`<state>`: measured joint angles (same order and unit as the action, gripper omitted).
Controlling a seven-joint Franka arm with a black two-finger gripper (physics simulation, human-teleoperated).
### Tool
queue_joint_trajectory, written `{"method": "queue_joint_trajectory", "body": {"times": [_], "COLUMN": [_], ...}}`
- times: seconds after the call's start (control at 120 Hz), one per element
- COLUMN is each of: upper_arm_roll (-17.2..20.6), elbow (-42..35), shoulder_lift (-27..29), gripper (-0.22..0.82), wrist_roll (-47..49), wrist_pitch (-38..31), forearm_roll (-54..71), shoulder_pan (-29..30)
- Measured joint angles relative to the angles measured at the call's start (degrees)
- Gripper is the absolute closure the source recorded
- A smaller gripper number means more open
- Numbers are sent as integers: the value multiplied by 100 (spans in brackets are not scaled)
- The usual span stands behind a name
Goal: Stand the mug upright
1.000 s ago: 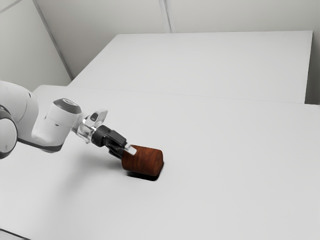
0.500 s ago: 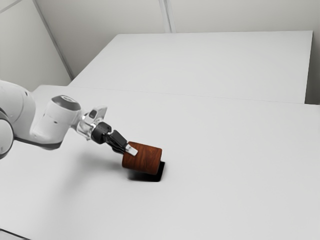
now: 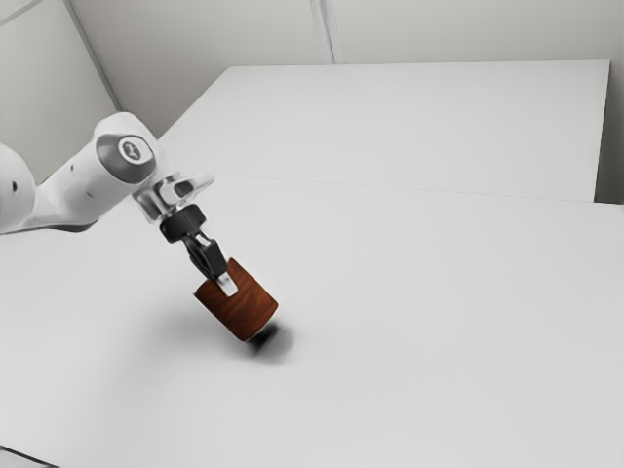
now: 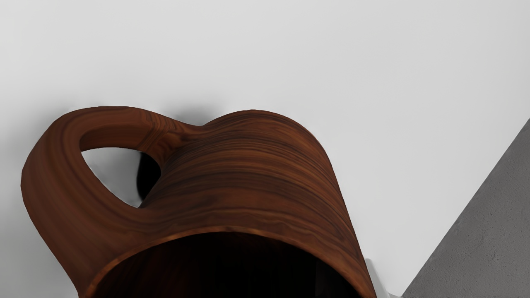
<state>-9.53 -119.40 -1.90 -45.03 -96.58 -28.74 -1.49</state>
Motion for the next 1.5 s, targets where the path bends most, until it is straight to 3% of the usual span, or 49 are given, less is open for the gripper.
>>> {"method": "queue_joint_trajectory", "body": {"times": [0.283,0.558,1.075,1.275,1.4,1.5], "upper_arm_roll": [574,898,1054,1076,1076,1076], "elbow": [-258,-767,-975,-982,-975,-973], "shoulder_lift": [371,581,478,394,393,419], "gripper": [78,78,77,58,34,21], "wrist_roll": [748,1160,1555,1594,1594,1586], "wrist_pitch": [-1212,-2360,-2814,-2821,-2821,-2821], "forearm_roll": [1471,2254,3010,2975,2984,2991], "shoulder_pan": [95,-25,17,0,-12,-7]}}
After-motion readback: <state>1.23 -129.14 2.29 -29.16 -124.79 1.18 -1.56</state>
